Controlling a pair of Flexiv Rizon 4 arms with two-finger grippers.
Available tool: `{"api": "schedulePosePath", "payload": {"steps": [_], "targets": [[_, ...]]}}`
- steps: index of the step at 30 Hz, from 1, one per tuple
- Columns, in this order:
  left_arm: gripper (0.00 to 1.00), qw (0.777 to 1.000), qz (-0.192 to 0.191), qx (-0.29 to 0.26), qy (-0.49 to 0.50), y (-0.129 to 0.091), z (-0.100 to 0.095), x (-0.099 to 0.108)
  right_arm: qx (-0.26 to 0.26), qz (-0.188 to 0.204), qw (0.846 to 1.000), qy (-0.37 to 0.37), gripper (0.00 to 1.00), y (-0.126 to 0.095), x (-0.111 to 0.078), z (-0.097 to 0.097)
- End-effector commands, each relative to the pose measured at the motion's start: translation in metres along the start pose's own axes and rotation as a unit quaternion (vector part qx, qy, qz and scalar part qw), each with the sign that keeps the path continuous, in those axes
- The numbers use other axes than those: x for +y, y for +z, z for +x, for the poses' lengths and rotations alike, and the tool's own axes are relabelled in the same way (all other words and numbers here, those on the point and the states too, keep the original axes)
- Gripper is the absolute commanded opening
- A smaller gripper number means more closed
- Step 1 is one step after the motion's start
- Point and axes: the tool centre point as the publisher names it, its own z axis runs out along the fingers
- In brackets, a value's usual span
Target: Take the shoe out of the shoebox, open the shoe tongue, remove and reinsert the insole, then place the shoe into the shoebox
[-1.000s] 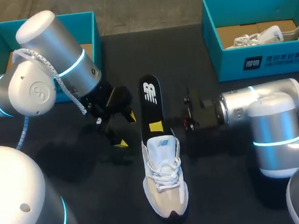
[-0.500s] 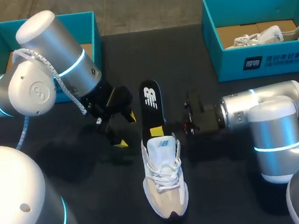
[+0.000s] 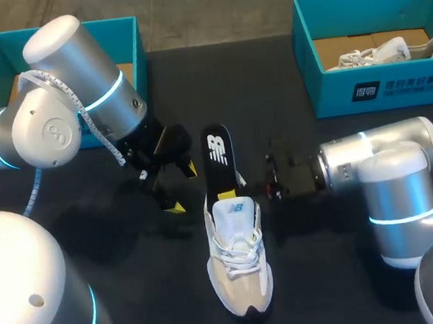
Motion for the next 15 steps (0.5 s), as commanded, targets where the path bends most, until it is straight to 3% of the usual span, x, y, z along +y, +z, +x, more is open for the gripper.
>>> {"api": "schedulePosePath", "payload": {"steps": [1, 11, 13, 15], "targets": [[1.0, 1.0, -0.001, 0.0, 0.0, 0.0002, 0.0003, -0.0001, -0.001, 0.006, 1.0, 0.003, 0.0, 0.001, -0.0034, 0.0019], [1.0, 1.0, -0.001, 0.0, 0.0, 0.0002, 0.0003, -0.0001, 0.004, 0.005, 1.0, 0.004, 0.0, 0.0025, -0.0045, 0.0033], [1.0, 1.0, -0.001, 0.0, 0.0, 0.0002, 0.0003, -0.0001, 0.004, 0.004, 1.0, 0.003, 0.13, 0.0026, -0.0035, 0.0034], [1.0, 1.0, -0.001, 0.0, 0.0, 0.0002, 0.0003, -0.0001, 0.004, 0.004, 1.0, 0.002, 0.16, 0.0026, -0.0022, 0.0035]]}}
